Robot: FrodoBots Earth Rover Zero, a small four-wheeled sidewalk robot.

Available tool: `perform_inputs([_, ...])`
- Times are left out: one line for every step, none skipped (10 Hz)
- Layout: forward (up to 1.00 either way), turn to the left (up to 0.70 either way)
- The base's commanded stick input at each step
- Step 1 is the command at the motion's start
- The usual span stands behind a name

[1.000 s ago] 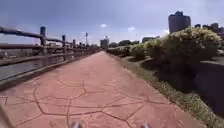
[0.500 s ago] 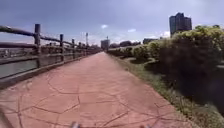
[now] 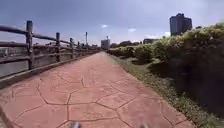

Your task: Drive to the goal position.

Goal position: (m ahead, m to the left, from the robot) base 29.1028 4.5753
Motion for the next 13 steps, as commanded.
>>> perform_inputs([0.70, 0.00])
perform_inputs([0.70, 0.00])
perform_inputs([0.70, 0.00])
perform_inputs([0.70, 0.09])
perform_inputs([0.70, 0.21])
perform_inputs([0.70, 0.32])
perform_inputs([0.70, 0.35])
perform_inputs([0.70, 0.35])
perform_inputs([0.70, 0.35])
perform_inputs([0.70, 0.35])
perform_inputs([0.70, 0.35])
perform_inputs([0.70, 0.34])
perform_inputs([0.70, 0.31])
